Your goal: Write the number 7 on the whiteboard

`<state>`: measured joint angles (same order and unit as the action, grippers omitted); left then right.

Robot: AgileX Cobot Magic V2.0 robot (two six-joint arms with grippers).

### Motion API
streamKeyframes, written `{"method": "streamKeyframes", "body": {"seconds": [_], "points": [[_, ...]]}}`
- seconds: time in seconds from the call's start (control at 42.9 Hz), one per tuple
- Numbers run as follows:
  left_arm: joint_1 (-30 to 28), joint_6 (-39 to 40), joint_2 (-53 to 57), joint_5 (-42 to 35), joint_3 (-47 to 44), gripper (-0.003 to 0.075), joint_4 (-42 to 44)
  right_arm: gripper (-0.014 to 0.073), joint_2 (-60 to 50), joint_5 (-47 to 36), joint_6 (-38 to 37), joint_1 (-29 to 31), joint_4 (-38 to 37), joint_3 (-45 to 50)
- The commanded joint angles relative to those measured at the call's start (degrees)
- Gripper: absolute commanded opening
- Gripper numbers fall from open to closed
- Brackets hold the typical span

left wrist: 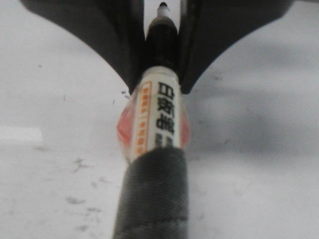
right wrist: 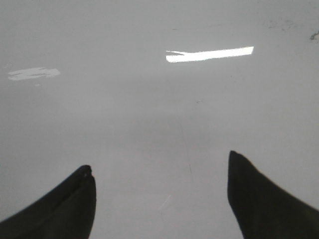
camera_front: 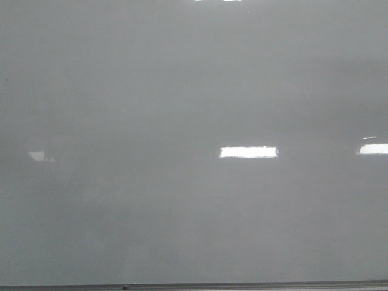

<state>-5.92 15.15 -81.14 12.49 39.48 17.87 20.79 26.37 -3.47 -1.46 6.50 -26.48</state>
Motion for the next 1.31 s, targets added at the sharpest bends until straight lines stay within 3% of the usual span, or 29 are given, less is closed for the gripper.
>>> {"method": "streamKeyframes", "body": {"seconds": [0.0, 0.187, 0.396, 0.676, 0.909, 1.096, 1.282], "points": [[2.24, 0.37, 5.70, 3.00, 1.64, 0.0020, -4.32, 0.0568, 0.89, -3.81, 0.20, -0.04, 0.57, -1.99], [12.30, -2.87, 13.12, 5.59, 1.64, 0.0020, -4.58, 0.0568, 3.75, 4.60, 2.47, -0.90, 1.64, -6.03], [29.86, -8.60, 20.21, 3.65, 1.64, 0.0020, -4.58, 0.0568, 12.37, 11.21, 12.22, -5.26, 6.69, -12.53], [51.03, -19.19, 27.40, 3.77, 1.64, 0.0020, -4.46, 0.0568, 22.30, 19.93, 35.80, -17.52, 23.89, -20.15], [64.73, -21.21, 27.99, 9.83, 1.54, 0.0020, -4.46, 0.0568, 30.88, 24.25, 45.27, -29.57, 26.37, -28.59], [71.71, -21.21, 27.99, 9.73, 1.54, 0.0020, -4.46, 0.0568, 37.53, 23.63, 47.42, -37.57, 26.37, -33.72], [72.45, -21.11, 27.99, 9.73, 1.54, 0.0020, -4.76, 0.0568, 42.37, 24.13, 47.42, -43.74, 26.53, -38.20]]}}
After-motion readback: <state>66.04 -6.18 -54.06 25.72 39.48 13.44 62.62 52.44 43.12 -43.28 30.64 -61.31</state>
